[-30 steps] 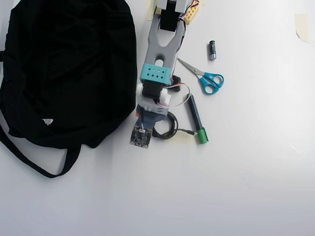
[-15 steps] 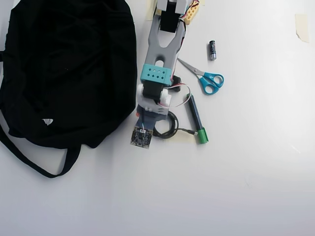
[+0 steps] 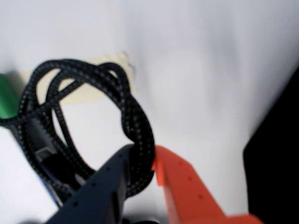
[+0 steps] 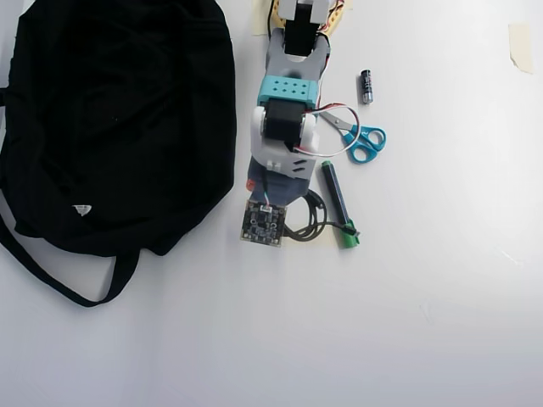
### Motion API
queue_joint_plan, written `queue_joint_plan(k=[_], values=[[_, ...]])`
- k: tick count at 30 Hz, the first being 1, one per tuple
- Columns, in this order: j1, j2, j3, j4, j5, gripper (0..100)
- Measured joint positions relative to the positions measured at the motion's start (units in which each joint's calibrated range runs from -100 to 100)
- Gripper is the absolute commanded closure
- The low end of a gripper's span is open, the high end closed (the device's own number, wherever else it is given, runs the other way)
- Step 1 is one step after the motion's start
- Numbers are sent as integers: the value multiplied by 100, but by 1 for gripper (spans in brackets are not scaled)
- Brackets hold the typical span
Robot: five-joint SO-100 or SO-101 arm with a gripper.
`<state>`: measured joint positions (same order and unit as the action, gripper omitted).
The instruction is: Put the cable into the black bag
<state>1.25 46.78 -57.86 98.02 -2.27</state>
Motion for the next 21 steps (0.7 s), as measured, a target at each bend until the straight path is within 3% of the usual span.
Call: queue_joint_plan(k=[10, 21], values=[[-147, -523, 0, 52, 93, 98], [-242, -1959, 1596, 52, 147, 98]])
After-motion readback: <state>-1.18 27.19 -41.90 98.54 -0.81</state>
